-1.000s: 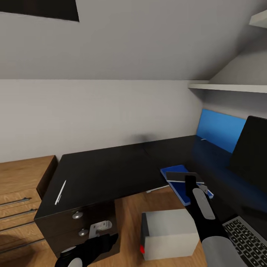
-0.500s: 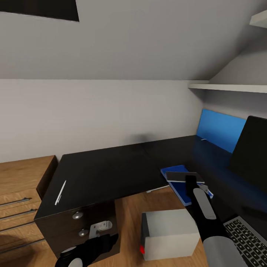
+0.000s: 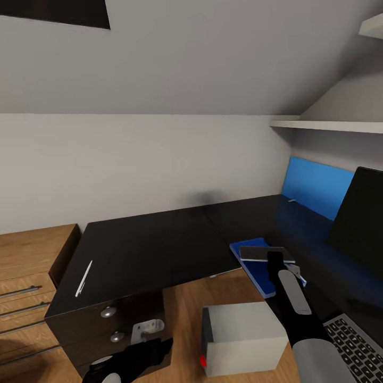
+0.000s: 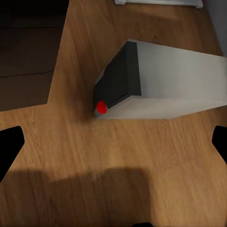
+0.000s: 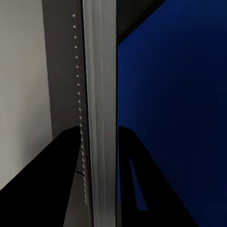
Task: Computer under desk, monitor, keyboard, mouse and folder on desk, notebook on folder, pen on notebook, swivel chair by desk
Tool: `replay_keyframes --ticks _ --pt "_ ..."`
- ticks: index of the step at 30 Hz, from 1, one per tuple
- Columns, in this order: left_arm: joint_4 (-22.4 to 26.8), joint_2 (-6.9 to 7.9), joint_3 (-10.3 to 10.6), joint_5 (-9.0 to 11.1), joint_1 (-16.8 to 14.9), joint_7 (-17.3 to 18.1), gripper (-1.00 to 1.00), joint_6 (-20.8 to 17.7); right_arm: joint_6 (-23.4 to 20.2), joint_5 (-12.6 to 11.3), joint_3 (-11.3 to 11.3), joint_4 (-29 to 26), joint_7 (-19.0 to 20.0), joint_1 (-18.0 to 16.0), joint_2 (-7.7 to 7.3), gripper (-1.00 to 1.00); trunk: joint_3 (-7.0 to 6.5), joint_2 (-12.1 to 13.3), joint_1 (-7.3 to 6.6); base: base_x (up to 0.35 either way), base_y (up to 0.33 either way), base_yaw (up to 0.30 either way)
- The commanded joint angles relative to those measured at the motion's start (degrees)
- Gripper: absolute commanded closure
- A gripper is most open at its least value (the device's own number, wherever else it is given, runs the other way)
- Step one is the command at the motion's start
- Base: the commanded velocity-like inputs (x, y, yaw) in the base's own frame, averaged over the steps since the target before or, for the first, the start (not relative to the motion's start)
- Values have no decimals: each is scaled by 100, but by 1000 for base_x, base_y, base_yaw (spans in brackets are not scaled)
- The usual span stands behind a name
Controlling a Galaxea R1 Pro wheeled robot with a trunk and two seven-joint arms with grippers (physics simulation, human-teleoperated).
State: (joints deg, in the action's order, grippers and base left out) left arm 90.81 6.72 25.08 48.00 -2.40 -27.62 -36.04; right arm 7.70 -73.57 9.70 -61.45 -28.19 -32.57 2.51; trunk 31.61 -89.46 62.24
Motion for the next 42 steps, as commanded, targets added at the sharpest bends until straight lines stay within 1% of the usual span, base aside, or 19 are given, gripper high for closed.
replay_keyframes --ticks 1,16,17,26,40,42 --pt "9 5 12 60 -6 -59 -100 0 36 -61 6 -5 -7 -4 3 100 6 -3 0 3 -2 0" --pt "7 8 12 60 -6 -59 -100 -3 31 -56 6 1 -9 -4 3 100 6 -3 0 0 0 0" --pt "7 7 13 60 -6 -59 -100 -4 30 -54 6 1 -8 -4 3 -100 6 -3 0 0 0 0" --pt "7 5 14 60 -6 -59 -100 -9 30 15 6 2 -9 -4 3 -100 6 -3 0 0 0 0" --pt "7 5 18 66 -6 -48 -100 -16 33 19 6 2 -2 -4 5 -100 6 -3 0 0 0 0" --pt "7 1 21 63 -6 -45 -100 -17 34 19 6 2 -2 -4 7 -100 -30 77 -44 0 0 0"
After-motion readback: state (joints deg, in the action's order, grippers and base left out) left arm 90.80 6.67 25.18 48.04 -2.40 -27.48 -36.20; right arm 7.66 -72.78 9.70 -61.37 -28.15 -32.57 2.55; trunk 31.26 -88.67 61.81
